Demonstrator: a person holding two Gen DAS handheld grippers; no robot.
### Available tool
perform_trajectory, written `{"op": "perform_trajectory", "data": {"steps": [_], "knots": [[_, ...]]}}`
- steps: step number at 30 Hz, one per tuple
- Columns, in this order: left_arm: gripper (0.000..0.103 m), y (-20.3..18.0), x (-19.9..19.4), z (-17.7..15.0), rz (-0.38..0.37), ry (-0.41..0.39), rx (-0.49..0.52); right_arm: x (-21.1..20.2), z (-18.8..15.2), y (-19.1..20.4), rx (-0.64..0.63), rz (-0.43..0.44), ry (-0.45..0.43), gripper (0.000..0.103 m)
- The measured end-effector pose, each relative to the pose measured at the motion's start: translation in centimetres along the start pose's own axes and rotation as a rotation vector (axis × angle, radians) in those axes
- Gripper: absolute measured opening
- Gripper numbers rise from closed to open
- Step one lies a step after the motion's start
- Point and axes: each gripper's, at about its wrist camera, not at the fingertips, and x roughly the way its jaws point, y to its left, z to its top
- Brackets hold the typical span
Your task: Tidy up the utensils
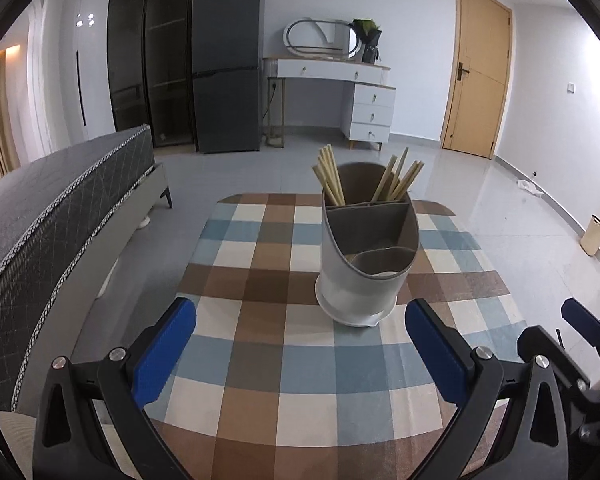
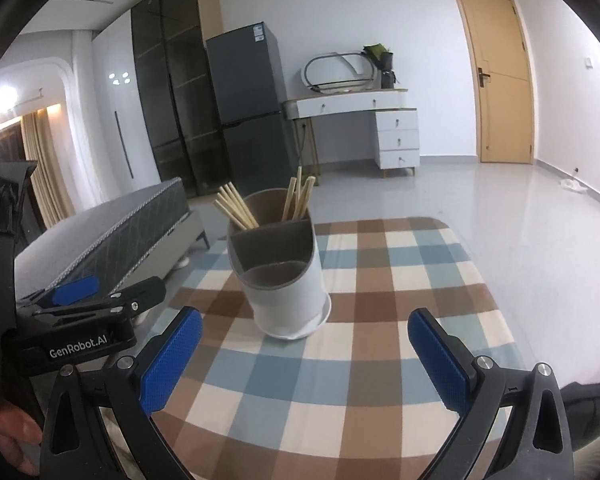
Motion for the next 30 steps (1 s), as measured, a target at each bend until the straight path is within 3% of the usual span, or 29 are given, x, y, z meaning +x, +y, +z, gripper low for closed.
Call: {"op": "perform_trajectory", "data": {"steps": [30], "knots": [[0.102,-0.1,-0.86,0.6,-0.012,-0.039,-0.01,-0.29,0.39,-0.25,0.014,-0.03,-0.029,0.103]]}}
